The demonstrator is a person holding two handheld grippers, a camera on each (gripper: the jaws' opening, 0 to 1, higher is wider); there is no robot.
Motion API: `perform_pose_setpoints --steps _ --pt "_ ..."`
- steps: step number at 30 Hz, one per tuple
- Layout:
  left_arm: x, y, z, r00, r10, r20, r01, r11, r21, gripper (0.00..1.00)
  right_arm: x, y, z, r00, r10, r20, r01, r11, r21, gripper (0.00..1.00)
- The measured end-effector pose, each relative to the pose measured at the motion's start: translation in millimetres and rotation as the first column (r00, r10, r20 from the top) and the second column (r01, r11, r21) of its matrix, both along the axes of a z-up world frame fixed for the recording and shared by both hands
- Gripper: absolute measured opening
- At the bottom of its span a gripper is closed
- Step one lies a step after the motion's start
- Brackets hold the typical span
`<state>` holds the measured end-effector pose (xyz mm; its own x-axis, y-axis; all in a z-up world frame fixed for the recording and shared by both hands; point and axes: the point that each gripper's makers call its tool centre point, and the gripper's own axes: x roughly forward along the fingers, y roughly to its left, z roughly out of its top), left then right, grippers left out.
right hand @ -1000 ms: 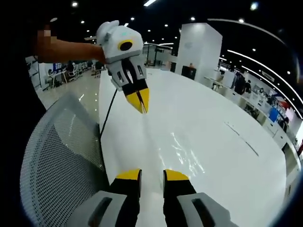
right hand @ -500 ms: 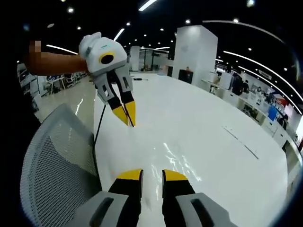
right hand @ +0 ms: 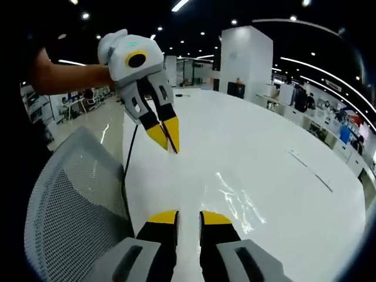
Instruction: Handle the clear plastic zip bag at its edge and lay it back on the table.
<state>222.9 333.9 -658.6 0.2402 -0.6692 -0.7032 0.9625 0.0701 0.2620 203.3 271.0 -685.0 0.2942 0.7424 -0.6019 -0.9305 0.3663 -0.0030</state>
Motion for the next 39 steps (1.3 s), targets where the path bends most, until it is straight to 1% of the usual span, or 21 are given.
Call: perform_pose_setpoints --steps 6,8,11,13,15,16,17,19,22,26,30,32,34,37,39 --pt "0.9 -5.5 3.8 1.000 0.005 0.005 -0.005 1.000 -0.019 0.00 -7.5 7.8 -12.4 0.999 0.014 -0.045 -0.014 1.000 0.014 0.07" --pt "0.8 -7.2 4.4 1.000 0.008 0.006 -0.007 1.000 -0.023 0.00 -8.5 9.6 -14.1 0.999 0.013 -0.050 -0.012 1.000 0.020 0.06" --pt "0.8 -8.9 4.9 1.000 0.009 0.005 -0.009 0.999 -0.031 0.00 -11.0 12.3 -14.7 0.998 0.016 -0.058 -0.014 0.999 0.030 0.00" --pt "1.7 -7.3 3.5 1.000 0.012 0.004 -0.012 1.000 -0.025 0.00 -11.4 12.9 -14.7 0.998 0.016 -0.056 -0.014 0.999 0.031 0.00" --pt "0.7 -5.5 1.1 1.000 0.018 -0.016 -0.018 1.000 -0.022 0.00 -12.4 13.1 -15.0 0.997 0.012 -0.071 -0.010 0.999 0.032 0.00" --pt "-0.7 -5.6 1.5 0.999 0.022 -0.035 -0.023 0.999 -0.028 0.00 -12.2 12.9 -15.2 0.998 0.014 -0.069 -0.012 1.000 0.029 0.00" --pt "-0.6 -6.4 3.2 0.999 0.023 -0.034 -0.024 0.999 -0.036 0.00 -11.8 12.1 -15.2 0.998 0.016 -0.059 -0.015 1.000 0.024 0.00" --pt "-1.9 -8.2 7.7 0.999 0.019 -0.033 -0.021 0.998 -0.057 0.00 -11.9 11.9 -14.2 0.998 0.014 -0.061 -0.013 1.000 0.027 0.00" --pt "-8.4 -10.6 12.5 0.999 -0.003 -0.041 0.000 0.997 -0.075 0.06 -10.7 10.9 -13.6 0.998 0.010 -0.056 -0.009 1.000 0.025 0.00" --pt "-13.0 -13.8 20.1 1.000 -0.024 -0.011 0.023 0.996 -0.082 0.11 -10.1 10.5 -13.0 0.998 0.001 -0.066 0.001 1.000 0.025 0.00" --pt "-16.3 -21.3 32.6 0.999 -0.035 0.000 0.035 0.993 -0.116 0.10 -9.5 10.6 -13.4 0.997 -0.007 -0.077 0.009 1.000 0.023 0.00" --pt "-19.8 -26.7 38.2 0.999 -0.052 0.009 0.053 0.991 -0.121 0.11 -8.9 10.4 -13.5 0.997 -0.008 -0.078 0.009 1.000 0.017 0.00" --pt "-24.8 -33.6 40.8 0.996 -0.083 0.029 0.086 0.990 -0.108 0.11 -8.3 10.7 -13.1 0.996 -0.010 -0.084 0.011 1.000 0.017 0.00" --pt "-30.3 -39.1 35.5 0.991 -0.120 0.056 0.123 0.991 -0.055 0.13 -7.9 10.9 -11.7 0.996 -0.010 -0.088 0.012 1.000 0.017 0.00" --pt "-34.5 -42.5 31.9 0.988 -0.140 0.059 0.143 0.989 -0.042 0.14 -7.6 11.4 -7.8 0.995 -0.016 -0.102 0.019 0.999 0.027 0.00"
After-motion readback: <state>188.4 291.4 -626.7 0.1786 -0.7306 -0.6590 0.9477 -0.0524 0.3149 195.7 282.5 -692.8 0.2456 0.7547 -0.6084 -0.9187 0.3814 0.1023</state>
